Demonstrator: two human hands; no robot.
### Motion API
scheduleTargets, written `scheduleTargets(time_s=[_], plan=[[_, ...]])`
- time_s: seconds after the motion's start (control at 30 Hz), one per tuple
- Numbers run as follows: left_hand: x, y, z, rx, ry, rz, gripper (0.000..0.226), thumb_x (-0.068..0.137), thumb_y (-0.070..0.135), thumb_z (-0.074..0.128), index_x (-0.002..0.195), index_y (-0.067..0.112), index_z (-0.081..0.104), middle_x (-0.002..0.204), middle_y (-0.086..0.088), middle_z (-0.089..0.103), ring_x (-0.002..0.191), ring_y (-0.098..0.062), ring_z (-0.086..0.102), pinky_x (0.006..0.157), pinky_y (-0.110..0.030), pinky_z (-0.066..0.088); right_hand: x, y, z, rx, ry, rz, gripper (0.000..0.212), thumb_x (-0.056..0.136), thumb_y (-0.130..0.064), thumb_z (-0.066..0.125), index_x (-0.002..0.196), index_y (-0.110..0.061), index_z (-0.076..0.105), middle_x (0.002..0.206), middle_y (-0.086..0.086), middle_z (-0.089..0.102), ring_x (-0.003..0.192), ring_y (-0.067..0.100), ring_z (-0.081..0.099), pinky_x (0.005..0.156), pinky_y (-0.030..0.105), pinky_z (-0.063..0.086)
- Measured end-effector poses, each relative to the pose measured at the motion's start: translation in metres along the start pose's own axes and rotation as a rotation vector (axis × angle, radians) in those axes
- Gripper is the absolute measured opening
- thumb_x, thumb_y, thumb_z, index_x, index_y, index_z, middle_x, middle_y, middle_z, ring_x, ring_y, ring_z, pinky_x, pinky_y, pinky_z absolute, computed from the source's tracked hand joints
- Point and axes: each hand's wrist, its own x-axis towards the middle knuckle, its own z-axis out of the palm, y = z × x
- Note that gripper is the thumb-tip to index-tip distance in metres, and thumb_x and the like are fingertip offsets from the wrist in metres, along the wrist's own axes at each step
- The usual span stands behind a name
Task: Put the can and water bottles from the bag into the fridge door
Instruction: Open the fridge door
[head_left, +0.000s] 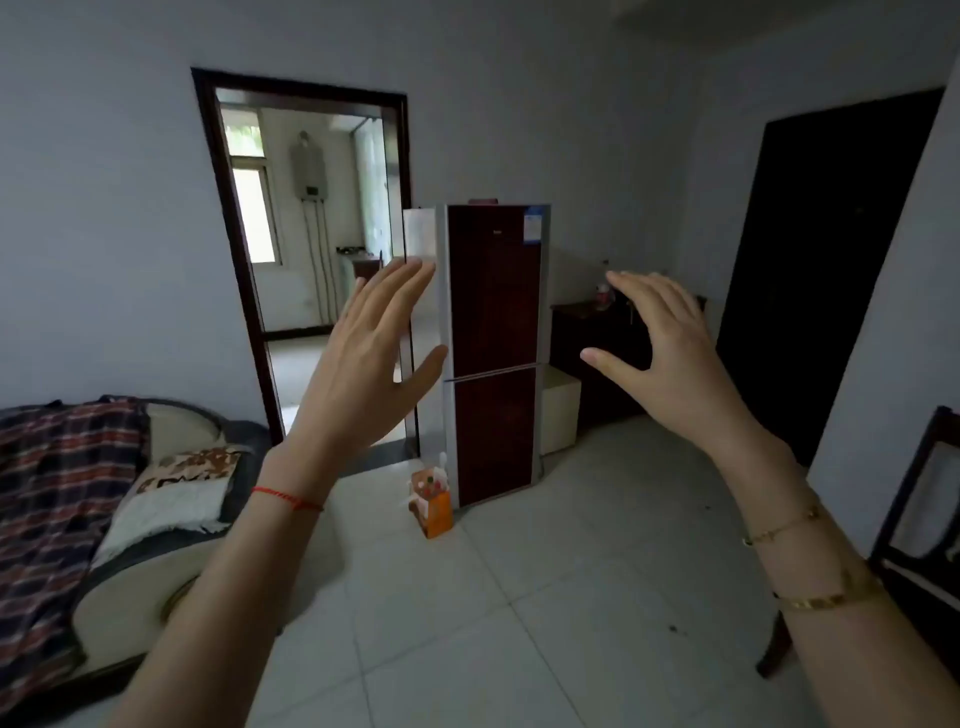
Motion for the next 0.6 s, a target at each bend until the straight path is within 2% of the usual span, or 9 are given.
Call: scheduleTargets(time_s=[0.23,0.47,0.6], plan=[[-0.02,-0.005,0.042,0.005,-0.098,-0.044,0.07,0.095,0.037,0.053,0.155,0.014,0.025,0.161,-0.006,0.03,0.152,-0.021,0.019,0.125,-0.041,0.015,-0.022,0.028,0.041,0.015,-0.066,0.047,0.075,0.085,-0.044,0.064,0.148,-0.023,0.029,0.155,-0.005,0.028,0.147,0.015,0.016,0.121,0.035,0.016],[-0.027,-0.02,0.086,-0.041,-0.151,-0.092,0.072,0.094,0.034,0.056,0.155,0.012,0.025,0.16,-0.008,0.032,0.152,-0.022,0.021,0.122,-0.049,0.023,-0.023,0.057,0.085,0.027,-0.123,0.078,0.074,0.085,-0.045,0.063,0.148,-0.024,0.03,0.155,-0.007,0.028,0.147,0.011,0.015,0.119,0.03,0.012],[-0.025,-0.036,0.112,-0.055,-0.18,-0.118,0.071,0.094,0.032,0.056,0.155,0.011,0.025,0.159,-0.009,0.033,0.151,-0.023,0.023,0.124,-0.046,0.018,-0.009,0.073,0.11,0.025,-0.162,0.111,0.074,0.085,-0.045,0.063,0.148,-0.023,0.031,0.154,-0.005,0.03,0.146,0.012,0.016,0.117,0.027,0.012]])
